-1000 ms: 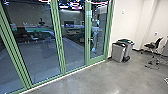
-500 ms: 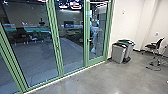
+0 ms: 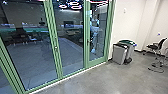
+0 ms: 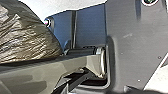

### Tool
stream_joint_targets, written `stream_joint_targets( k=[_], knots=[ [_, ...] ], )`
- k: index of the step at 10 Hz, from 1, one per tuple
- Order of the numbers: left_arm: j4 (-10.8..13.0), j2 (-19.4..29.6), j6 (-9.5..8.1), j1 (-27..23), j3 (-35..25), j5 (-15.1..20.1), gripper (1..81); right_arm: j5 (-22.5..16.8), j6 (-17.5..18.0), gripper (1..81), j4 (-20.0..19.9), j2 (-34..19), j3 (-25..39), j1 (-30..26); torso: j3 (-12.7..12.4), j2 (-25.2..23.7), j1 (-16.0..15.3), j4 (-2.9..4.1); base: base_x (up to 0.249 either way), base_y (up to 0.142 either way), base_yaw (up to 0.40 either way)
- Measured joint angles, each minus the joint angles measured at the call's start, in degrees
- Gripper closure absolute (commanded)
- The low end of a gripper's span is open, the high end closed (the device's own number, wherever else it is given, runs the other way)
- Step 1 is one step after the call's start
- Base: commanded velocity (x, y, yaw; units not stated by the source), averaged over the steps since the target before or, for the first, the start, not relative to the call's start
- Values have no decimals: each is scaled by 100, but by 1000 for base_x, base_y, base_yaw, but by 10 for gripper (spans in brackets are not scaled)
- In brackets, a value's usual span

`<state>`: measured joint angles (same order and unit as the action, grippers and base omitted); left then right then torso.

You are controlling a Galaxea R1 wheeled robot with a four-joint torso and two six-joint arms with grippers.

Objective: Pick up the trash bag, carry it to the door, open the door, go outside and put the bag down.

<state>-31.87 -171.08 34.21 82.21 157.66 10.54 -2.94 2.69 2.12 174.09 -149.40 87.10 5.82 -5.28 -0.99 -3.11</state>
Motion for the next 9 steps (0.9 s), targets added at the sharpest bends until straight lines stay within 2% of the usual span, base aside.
stream_joint_targets(
  k=[7,9],
  knots=[
    [0,0,0,1,0,-2,811,2,2,10,0,0,0,5,0,0,2,0,180,0,0],
    [0,0,0,1,0,-5,811,2,0,10,2,0,-9,5,0,0,0,0,180,-67,0]
  ],
)
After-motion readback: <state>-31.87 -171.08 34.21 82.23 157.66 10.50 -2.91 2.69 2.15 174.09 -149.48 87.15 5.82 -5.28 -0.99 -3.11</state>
